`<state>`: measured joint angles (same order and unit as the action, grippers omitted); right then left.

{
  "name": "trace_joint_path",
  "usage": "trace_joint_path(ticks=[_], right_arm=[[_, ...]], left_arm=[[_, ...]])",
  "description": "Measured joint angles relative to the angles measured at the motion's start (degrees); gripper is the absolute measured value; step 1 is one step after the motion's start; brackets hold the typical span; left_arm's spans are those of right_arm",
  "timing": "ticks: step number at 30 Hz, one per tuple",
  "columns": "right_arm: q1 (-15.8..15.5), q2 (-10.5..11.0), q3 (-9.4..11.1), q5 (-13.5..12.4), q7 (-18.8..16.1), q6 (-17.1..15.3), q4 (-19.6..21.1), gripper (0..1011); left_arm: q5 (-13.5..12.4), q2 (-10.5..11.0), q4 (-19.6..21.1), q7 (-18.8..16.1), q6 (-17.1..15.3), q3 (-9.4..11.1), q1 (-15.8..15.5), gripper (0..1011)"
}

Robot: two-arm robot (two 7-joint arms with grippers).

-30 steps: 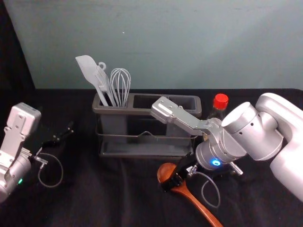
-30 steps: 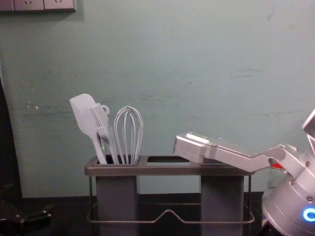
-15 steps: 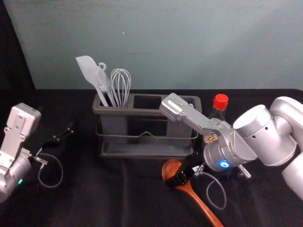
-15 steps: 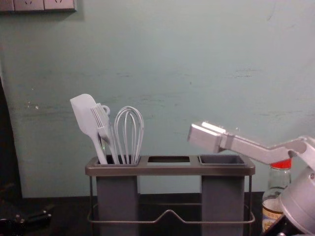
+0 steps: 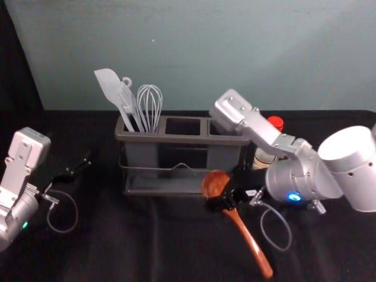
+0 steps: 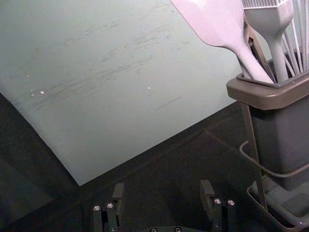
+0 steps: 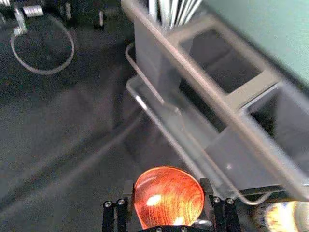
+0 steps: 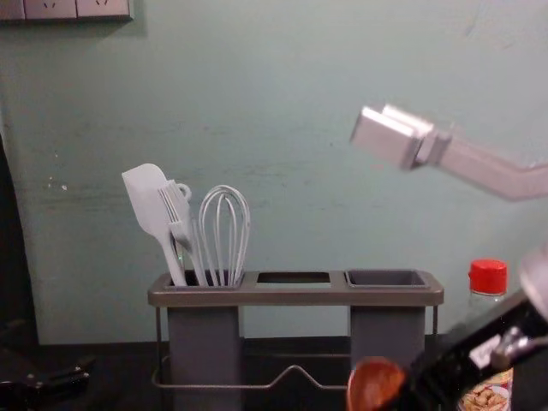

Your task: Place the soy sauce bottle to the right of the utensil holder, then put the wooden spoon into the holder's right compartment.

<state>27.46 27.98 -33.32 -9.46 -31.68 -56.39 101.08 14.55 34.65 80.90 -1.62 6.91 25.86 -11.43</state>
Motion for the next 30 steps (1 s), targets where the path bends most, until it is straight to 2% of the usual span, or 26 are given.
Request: trace_joint_path(ticks=[4,14,20,30], right_arm=[[-2.33,0.54,2.84,0.59,1.75,1.49,4.85,838],[-5.25,1.54,7.72,0.96,3.14,4.70,13.63,838],[-6.34,1.52,10.08,1.25,4.03,7.90,16.07,838],[-7.40,1.24,14.25,1.20,6.34,15.77,18.63,837]], left_arm=[[0.00,0.00,0.00,0.00,0.00,0.00,0.00,1012],[0.00,0.00,0.00,0.00,0.00,0.00,0.00,1011],[0.00,0.00,0.00,0.00,0.00,0.00,0.00,1011],[0.00,0.00,0.00,0.00,0.00,0.00,0.00,1012]])
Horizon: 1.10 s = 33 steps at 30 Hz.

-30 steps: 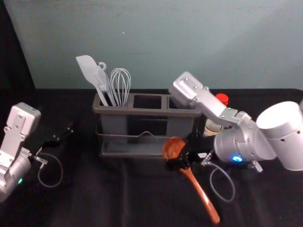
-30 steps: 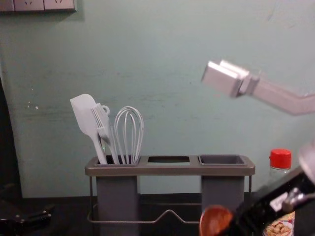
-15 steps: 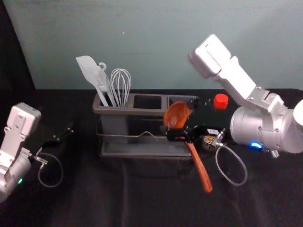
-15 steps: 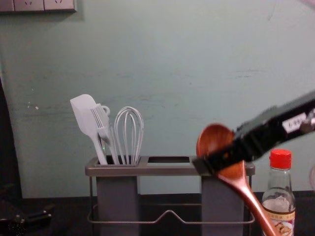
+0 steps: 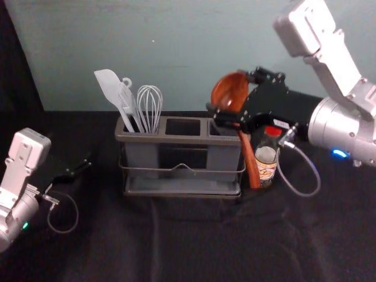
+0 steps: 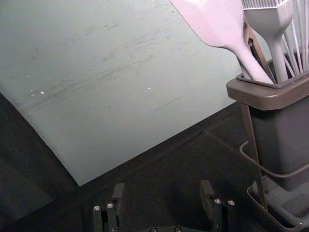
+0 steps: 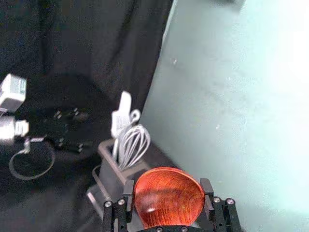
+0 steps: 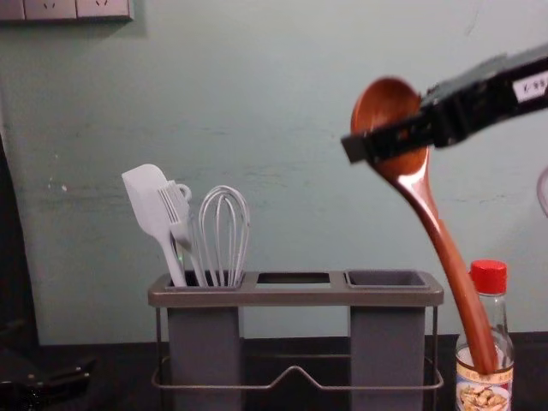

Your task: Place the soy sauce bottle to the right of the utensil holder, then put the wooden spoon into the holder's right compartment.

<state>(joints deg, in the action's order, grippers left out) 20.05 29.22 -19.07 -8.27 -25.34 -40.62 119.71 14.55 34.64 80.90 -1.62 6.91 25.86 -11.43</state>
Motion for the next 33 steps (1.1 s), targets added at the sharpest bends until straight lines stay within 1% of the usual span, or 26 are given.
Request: trace_joint_path(ticks=[4,5,7,8,10,13,19,22,23,26,29,33], right_arm=[[-0.04,0.20,0.31,0.44,0.41,2.50,0.13,838],[0.14,0.31,0.43,0.48,0.36,3.73,-0.16,837],[0.43,0.43,0.51,0.48,0.25,4.96,-0.65,837],[0.84,0.46,0.65,0.41,0.12,6.30,-1.32,837],[1.55,0.34,0.85,0.04,-0.08,7.76,-2.36,837],[2.57,-0.29,1.16,-0.80,-0.09,9.11,-3.53,838],[4.96,-1.52,0.77,-1.60,0.52,9.99,-5.60,838],[6.81,-2.17,0.09,-1.86,0.62,10.14,-7.21,837],[7.89,-2.51,-0.40,-1.99,0.63,10.15,-8.20,837],[9.42,-2.97,-1.09,-2.16,0.50,10.31,-9.90,838],[11.90,-3.59,-2.30,-2.24,0.22,10.86,-12.94,838],[14.09,-4.14,-3.50,-2.33,-0.26,11.20,-15.88,838]], left_arm=[[0.00,0.00,0.00,0.00,0.00,0.00,0.00,1012],[0.00,0.00,0.00,0.00,0.00,0.00,0.00,1011],[0.00,0.00,0.00,0.00,0.00,0.00,0.00,1011],[0.00,0.00,0.00,0.00,0.00,0.00,0.01,1012],[0.00,0.00,0.00,0.00,0.00,0.00,0.00,1012],[0.00,0.00,0.00,0.00,0.00,0.00,0.00,1012],[0.00,0.00,0.00,0.00,0.00,0.00,0.00,1011],[0.00,0.00,0.00,0.00,0.00,0.00,0.00,1011],[0.00,0.00,0.00,0.00,0.00,0.00,0.00,1012],[0.00,0.00,0.00,0.00,0.00,0.00,0.00,1011],[0.00,0.00,0.00,0.00,0.00,0.00,0.00,1012],[0.00,0.00,0.00,0.00,0.00,0.00,0.00,1011]])
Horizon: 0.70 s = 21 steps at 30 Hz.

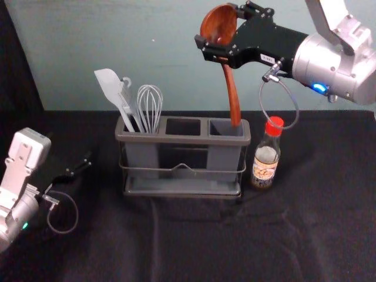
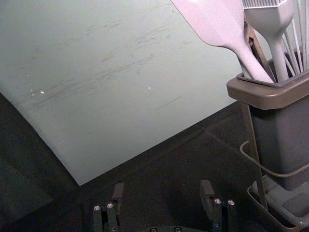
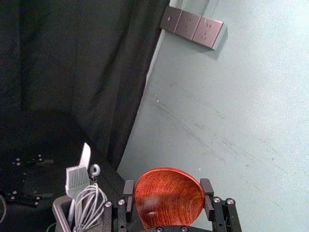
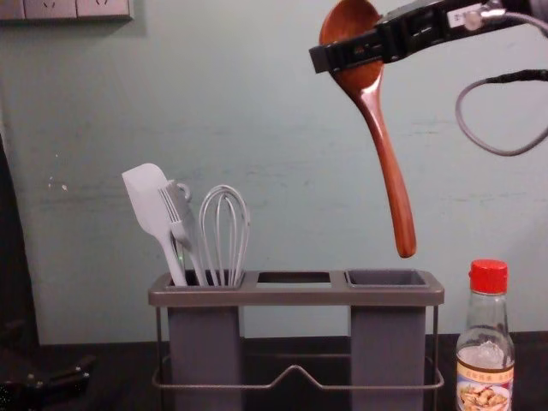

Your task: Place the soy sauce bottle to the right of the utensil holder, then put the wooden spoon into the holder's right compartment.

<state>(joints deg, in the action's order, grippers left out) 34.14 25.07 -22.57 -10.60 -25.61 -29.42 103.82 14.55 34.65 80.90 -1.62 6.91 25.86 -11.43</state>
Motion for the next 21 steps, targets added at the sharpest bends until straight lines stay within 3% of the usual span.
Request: trace_joint_path(ticks=[13,21], right_arm=[[2.78,-1.38,-2.09,-1.26,-0.49,0.97,-6.13,838],[3.04,-1.47,-2.79,-2.04,-0.52,1.53,-7.62,837]], left_arm=[[0.00,0.00,0.00,0.00,0.00,0.00,0.00,1012],[0.00,0.00,0.00,0.00,0.00,0.00,0.00,1011]])
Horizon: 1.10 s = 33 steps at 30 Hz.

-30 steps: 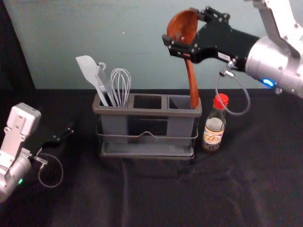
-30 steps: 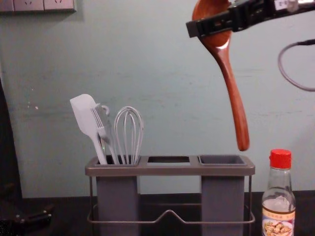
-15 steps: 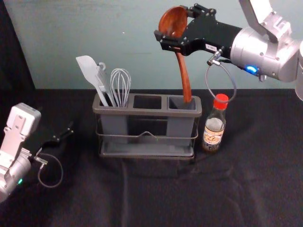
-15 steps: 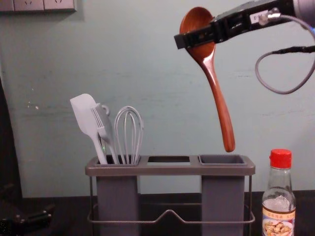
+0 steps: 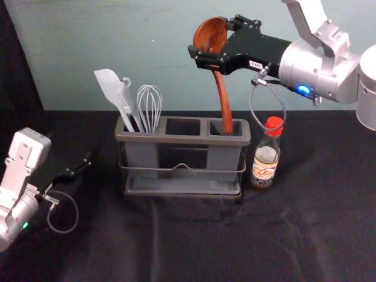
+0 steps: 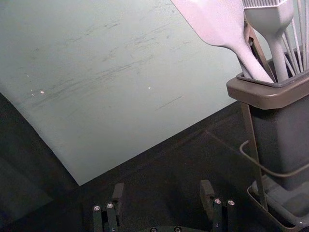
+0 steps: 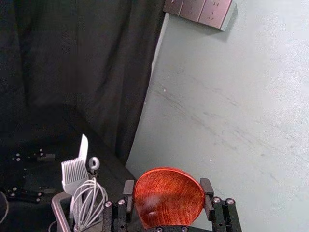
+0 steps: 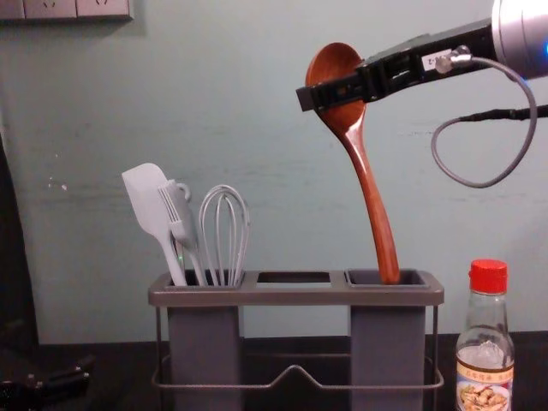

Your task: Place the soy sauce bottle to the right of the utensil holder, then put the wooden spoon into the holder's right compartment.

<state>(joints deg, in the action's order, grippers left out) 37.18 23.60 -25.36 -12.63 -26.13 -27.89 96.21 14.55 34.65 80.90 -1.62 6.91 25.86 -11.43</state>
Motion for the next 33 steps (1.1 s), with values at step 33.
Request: trace_joint_path(ticks=[33], right_arm=[[-4.93,5.34,-0.67,-5.09,-1.49,2.50,-1.58,837]], left_arm=[[0.00,0.00,0.00,0.00,0.00,0.00,0.00,1012]])
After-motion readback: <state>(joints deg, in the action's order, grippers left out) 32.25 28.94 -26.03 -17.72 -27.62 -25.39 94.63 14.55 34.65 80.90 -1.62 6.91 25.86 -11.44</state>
